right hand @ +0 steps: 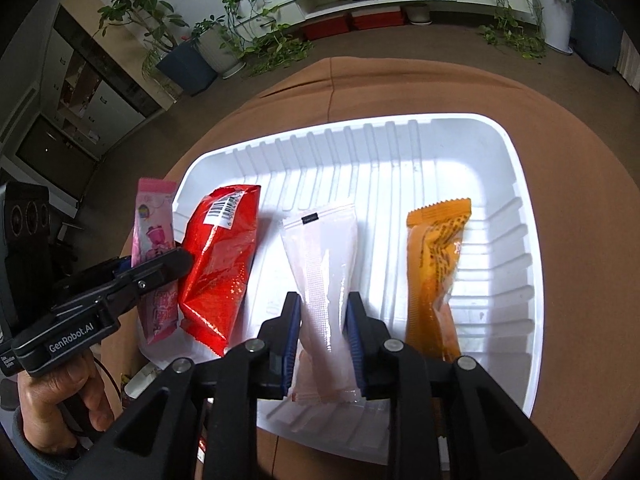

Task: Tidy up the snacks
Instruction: 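Open both tools to drop the pink bar and white packet into the tray, then lift both tools away from the tray back toward the snack pile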

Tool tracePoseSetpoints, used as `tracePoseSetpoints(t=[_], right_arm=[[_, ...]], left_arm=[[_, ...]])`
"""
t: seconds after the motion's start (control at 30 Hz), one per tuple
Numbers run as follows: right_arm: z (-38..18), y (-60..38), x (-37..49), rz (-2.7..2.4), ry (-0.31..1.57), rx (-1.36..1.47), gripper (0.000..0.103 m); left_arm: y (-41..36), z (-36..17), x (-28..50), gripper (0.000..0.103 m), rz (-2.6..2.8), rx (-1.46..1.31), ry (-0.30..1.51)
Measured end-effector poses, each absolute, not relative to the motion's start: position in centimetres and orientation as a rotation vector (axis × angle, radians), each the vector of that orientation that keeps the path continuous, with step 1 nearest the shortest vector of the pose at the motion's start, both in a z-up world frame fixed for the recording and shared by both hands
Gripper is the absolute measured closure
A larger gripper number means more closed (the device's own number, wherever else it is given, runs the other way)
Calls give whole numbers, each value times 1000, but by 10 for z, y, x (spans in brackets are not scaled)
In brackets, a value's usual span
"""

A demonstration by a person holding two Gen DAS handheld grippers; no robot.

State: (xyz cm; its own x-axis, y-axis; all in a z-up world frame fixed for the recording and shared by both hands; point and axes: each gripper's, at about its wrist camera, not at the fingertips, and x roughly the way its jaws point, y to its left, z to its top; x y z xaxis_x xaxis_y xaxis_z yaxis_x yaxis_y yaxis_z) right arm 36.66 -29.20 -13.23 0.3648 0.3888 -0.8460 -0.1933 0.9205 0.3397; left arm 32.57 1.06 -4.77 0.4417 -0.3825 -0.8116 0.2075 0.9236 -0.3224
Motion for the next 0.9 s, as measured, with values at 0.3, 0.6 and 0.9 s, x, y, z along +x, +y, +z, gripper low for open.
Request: tracePoseSetpoints(t=[0.3, 0.6, 0.9], right_arm=[[-125, -301, 362, 367, 1103, 235, 59], [-119, -299, 355, 384, 1077, 233, 49], [-95, -312, 330, 437, 967, 362, 24]], left_arm=[[3, -52, 329, 47, -356, -168, 1048], [3, -56, 330, 40, -353, -169, 1047], [14, -36, 310, 13, -347, -166, 982]])
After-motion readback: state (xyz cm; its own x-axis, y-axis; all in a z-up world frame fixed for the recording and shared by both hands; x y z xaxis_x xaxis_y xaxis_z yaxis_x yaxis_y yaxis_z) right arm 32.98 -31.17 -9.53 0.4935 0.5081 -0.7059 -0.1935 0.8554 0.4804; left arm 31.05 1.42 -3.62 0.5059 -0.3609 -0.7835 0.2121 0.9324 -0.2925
